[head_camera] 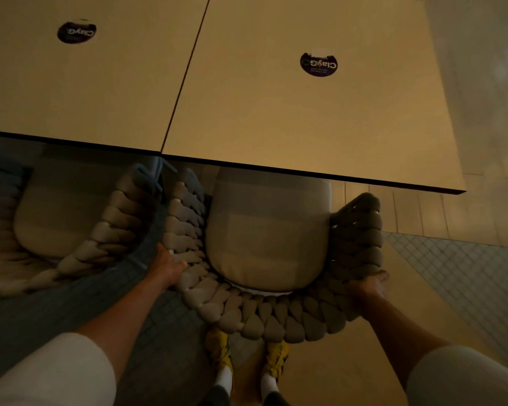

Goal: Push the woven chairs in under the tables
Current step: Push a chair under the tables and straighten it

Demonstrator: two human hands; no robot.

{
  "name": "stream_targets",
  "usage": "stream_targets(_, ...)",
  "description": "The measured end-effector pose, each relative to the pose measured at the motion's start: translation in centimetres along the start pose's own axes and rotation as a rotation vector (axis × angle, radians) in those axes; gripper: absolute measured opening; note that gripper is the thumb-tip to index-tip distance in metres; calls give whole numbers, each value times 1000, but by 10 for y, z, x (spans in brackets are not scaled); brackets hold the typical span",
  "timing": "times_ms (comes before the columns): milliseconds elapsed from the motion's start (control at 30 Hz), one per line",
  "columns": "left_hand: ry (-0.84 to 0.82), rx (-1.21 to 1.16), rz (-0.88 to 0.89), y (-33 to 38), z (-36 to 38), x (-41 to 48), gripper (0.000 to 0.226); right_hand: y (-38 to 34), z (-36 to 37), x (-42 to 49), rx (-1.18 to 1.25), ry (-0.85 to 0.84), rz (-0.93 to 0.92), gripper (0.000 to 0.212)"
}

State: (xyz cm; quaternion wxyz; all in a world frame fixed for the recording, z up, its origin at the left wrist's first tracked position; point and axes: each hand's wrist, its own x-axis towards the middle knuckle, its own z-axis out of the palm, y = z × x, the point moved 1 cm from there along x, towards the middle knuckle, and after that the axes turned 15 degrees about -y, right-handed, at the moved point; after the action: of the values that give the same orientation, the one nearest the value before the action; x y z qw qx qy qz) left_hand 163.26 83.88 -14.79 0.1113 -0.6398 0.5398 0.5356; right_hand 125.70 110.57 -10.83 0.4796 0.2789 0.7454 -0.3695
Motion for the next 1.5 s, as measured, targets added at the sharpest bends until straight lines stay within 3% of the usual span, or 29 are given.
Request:
stream_targets(100, 1, 8, 23, 5, 3, -3, 83, -3, -3, -8, -223, 10, -176, 87)
stream_targets(267, -3, -3, 20, 0, 3, 6, 93, -2, -8, -4, -407, 56, -189, 87)
stream_targets(400, 5, 55, 15, 3, 7, 6, 93, -8, -11, -14, -373, 26, -171, 88)
stream_targets(567, 35, 112, -31, 7, 8, 9, 96, -8, -18, -17, -591, 22, -190, 94)
stream_targets(867, 41, 174, -58, 9, 12, 1, 94, -3, -26, -13, -653, 69, -264, 80)
stream_targets(1167, 19, 52, -35, 10, 10, -2, 101, 3, -24, -10, -635, 109, -315, 73)
stream_targets(1333, 15, 102, 0, 4, 12, -11, 81, 7, -27, -17, -611, 89, -344, 74)
stream_targets(1500, 2, 66, 35, 4, 15, -9, 78, 6, -31, -18, -580, 72, -365, 78)
